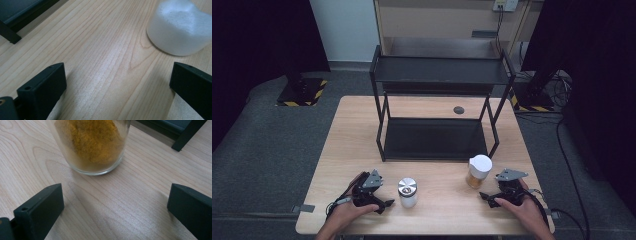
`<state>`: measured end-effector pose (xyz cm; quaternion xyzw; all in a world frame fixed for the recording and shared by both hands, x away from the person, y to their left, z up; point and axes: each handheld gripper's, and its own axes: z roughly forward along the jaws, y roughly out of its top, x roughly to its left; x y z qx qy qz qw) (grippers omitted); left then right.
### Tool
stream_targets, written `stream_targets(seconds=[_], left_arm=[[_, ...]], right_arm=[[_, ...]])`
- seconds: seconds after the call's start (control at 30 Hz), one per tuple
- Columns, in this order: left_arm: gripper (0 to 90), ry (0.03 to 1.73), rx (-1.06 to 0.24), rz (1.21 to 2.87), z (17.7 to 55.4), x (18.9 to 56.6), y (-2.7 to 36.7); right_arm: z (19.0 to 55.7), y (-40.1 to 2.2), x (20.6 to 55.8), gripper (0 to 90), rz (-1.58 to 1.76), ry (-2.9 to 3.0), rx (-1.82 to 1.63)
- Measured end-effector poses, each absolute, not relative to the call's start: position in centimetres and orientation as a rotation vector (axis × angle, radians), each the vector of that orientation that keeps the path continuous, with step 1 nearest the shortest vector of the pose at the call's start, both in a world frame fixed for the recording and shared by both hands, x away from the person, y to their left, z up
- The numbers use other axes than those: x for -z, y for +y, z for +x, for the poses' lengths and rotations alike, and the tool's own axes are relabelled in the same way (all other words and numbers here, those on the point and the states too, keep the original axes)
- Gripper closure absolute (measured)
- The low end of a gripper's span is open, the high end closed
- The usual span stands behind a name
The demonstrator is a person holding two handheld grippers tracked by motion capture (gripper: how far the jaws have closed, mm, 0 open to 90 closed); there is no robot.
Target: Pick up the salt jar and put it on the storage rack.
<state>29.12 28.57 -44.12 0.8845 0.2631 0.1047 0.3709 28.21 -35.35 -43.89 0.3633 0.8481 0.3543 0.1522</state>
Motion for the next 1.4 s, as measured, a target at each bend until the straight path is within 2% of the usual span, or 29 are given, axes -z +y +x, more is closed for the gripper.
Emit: stream_targets(seconds=[0.8, 1.4], left_arm=[[0.5, 0.66, -0.272, 2.266, 28.8, 44.1, 28.8], [1.0, 0.564, -0.265, 2.267, 28.0, 43.5, 28.4]], right_arm=[[28.2, -35.3, 43.9, 1.5, 1.044, 2.433, -1.016], [28.2, -35.3, 43.9, 1.5, 1.044, 2.433, -1.016]])
